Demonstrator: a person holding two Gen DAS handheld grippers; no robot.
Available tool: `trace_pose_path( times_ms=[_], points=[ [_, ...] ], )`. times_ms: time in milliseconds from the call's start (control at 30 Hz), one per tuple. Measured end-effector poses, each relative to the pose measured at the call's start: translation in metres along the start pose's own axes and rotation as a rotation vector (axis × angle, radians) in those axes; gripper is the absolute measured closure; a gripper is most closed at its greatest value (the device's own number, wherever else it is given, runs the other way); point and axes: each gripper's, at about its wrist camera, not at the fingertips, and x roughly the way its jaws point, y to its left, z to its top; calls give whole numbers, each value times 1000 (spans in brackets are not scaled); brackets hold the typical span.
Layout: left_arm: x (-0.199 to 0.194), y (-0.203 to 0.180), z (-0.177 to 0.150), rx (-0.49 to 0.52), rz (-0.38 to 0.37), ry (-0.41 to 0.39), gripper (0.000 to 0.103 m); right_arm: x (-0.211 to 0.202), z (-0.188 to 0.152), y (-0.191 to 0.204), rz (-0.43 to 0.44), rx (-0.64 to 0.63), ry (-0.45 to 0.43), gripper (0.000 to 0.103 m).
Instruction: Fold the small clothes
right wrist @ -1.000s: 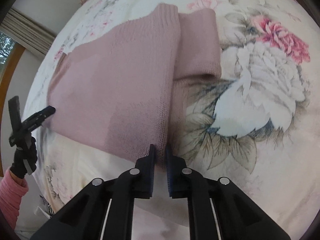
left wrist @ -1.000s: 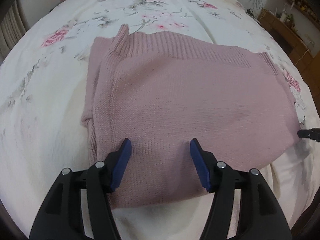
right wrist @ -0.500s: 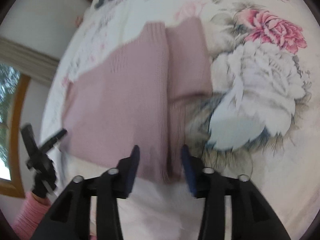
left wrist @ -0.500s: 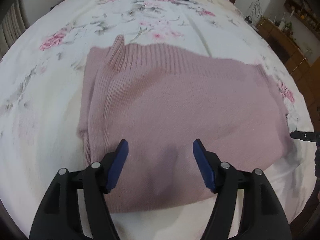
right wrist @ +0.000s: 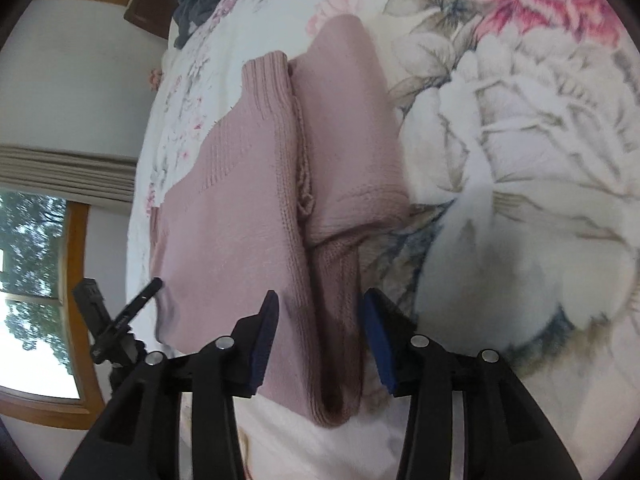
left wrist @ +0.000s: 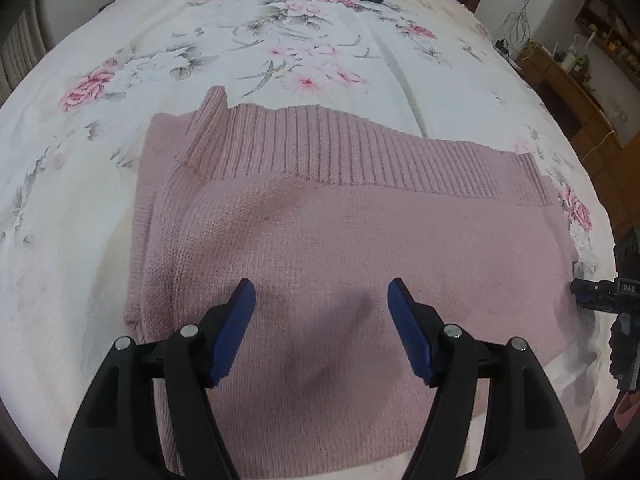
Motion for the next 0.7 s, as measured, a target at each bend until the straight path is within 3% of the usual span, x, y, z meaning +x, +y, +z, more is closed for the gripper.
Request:
trace_pose_path(
  times_ms=[233,500,700],
  points=[
    [8,7,-1,-18,-8,9,34,17,16,-3,98,48,-22,58],
    [11,4,-3,12,1,2,32,23,23,2,64,45,-44,75],
    [14,4,-5,14,3,3,30,24,20,1,41,39,-53,78]
  ],
)
